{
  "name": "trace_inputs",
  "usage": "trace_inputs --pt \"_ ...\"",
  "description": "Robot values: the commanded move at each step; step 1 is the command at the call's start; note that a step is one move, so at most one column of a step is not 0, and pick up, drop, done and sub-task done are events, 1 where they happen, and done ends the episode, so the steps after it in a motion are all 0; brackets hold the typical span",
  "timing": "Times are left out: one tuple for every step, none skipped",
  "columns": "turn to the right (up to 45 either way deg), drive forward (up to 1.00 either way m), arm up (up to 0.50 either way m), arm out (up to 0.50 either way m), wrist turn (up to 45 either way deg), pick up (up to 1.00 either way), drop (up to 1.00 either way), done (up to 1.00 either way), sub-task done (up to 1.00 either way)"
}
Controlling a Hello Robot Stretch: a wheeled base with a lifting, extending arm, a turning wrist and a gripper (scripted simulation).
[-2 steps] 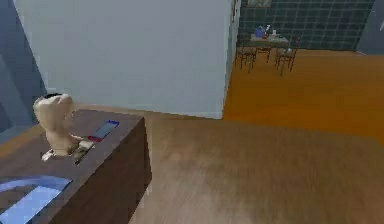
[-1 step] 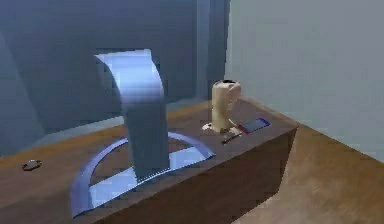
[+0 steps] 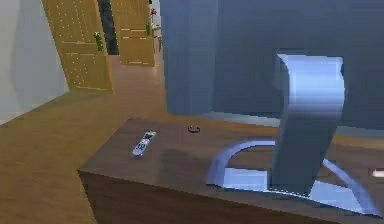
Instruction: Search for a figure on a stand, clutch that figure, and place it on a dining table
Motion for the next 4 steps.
trace_inputs --pt "-33.0 0.00 0.00 0.00 0.0 0.00 0.00 0.00 0.00" --pt "45.0 0.00 0.00 0.00 0.0 0.00 0.00 0.00 0.00" --pt "39.0 0.00 0.00 0.00 0.0 0.00 0.00 0.00 0.00" --pt "0.0 0.30 0.00 0.00 0.0 0.00 0.00 0.00 0.00"
